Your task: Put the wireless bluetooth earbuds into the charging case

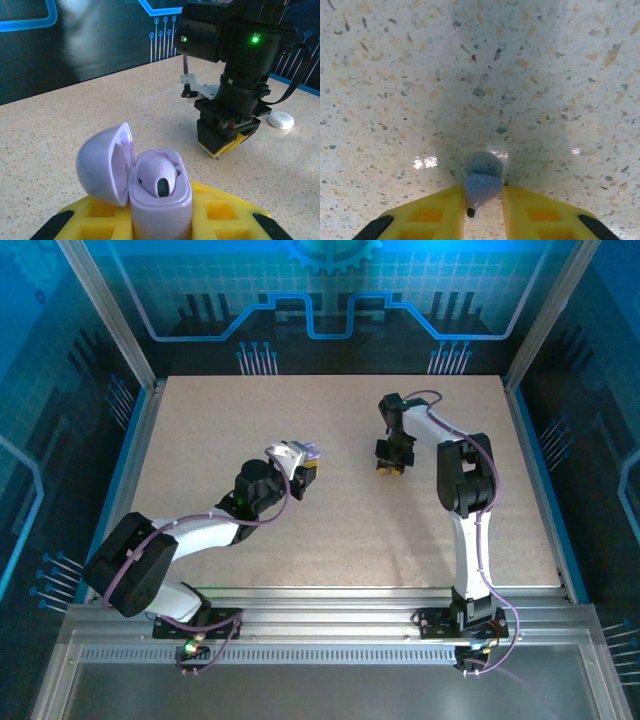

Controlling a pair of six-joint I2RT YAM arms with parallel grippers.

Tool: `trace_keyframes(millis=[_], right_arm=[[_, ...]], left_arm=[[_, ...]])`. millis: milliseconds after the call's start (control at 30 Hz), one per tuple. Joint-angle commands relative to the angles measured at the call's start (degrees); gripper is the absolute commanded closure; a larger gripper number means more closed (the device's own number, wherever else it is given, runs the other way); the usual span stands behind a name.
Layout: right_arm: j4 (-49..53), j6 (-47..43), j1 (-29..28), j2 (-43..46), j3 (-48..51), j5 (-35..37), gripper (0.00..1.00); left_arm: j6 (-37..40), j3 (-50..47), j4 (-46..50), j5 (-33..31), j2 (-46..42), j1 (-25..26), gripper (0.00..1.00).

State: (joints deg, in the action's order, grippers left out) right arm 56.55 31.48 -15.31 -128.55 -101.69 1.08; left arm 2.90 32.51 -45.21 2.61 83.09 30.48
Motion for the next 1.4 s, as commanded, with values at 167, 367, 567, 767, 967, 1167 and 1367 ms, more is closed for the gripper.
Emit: trace_keyframes(millis=[167, 367, 567, 767, 967, 1167, 1367], right_arm=[[0.2, -0.5, 1.0, -0.6, -1.8, 0.9, 0.73], [0.2, -1.0, 1.0, -0.6, -2.0, 1.0, 0.75], [0.4, -1.1, 1.0, -0.9, -2.0, 0.9, 0.77], [-0.2, -1.2, 1.0, -0.1, -1.2, 1.0, 0.80], [-1.6, -1.3, 0.7, 3.2, 1.2, 1.8, 0.82], [-4.3, -0.6, 0.3, 8.2, 5.5, 1.6, 0.83], [-7.5, 0.3, -0.1, 11.3, 9.6, 0.7, 0.83]], left_arm=[[-0.5, 1.1, -0.4, 1.0, 0.3, -0.6, 0.82], [-0.6, 1.0, -0.5, 1.0, 0.2, -0.6, 0.82], [-0.7, 0.8, -0.5, 0.9, 0.2, -0.6, 0.82], [-0.7, 0.8, -0.5, 1.0, 0.4, -0.6, 0.82], [-1.4, 0.4, -1.0, 1.1, 1.1, -0.6, 0.82], [-2.6, 0.8, -1.2, 2.6, 2.5, -0.5, 0.82], [-3.0, 2.0, -1.7, 3.3, 4.0, -0.4, 0.83]])
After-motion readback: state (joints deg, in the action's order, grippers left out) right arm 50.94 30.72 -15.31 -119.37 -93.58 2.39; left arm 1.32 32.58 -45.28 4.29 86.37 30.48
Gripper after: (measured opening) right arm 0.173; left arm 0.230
